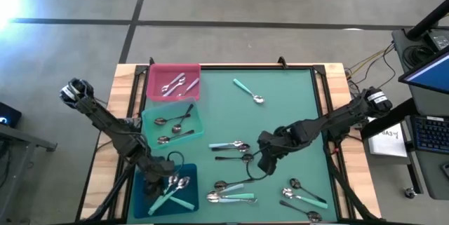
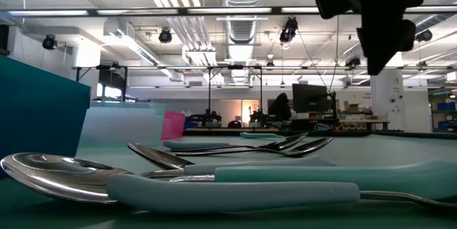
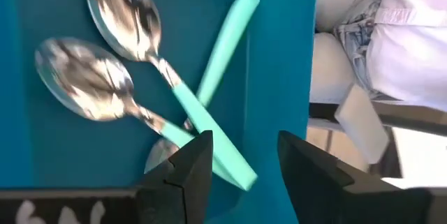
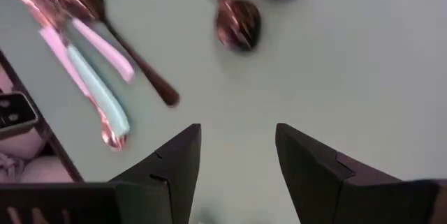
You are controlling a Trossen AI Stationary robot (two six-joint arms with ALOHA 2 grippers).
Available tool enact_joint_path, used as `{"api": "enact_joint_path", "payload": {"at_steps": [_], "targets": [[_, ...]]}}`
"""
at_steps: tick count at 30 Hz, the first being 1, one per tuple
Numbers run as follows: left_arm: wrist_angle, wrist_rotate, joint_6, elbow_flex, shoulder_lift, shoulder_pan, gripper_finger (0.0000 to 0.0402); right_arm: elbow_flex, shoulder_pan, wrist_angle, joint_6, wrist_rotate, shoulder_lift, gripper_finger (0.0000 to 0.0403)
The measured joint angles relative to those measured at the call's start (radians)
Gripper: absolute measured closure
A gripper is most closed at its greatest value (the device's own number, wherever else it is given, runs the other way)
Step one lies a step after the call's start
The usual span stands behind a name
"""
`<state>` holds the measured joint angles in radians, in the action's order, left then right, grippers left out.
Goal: Sort silverware by color (type)
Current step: Put the blue spoon into the pink bin
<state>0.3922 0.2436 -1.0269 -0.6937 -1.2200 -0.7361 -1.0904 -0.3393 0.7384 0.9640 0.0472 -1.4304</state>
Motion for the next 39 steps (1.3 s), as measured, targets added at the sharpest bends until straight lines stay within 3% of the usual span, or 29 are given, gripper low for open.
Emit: {"api": "enact_joint_path", "payload": {"at_steps": [6,13,24,39], "targets": [[0.009,-0.097,0.192,-0.048,0.003,0.042,0.0256,0.000,0.005,-0.168,-0.173,-0.077,-0.069,0.0227],[0.047,-0.263,0.356,-0.145,0.006,0.047,0.0256,0.000,0.044,-0.375,-0.469,-0.076,-0.212,0.0227],[0.099,-0.423,0.488,-0.264,0.006,0.046,0.0256,-0.091,0.143,-0.403,-0.699,-0.164,-0.298,0.0227],[0.187,-0.438,0.464,-0.277,0.008,0.046,0.0256,-0.286,0.203,-0.354,-0.861,-0.182,-0.513,0.0228]]}}
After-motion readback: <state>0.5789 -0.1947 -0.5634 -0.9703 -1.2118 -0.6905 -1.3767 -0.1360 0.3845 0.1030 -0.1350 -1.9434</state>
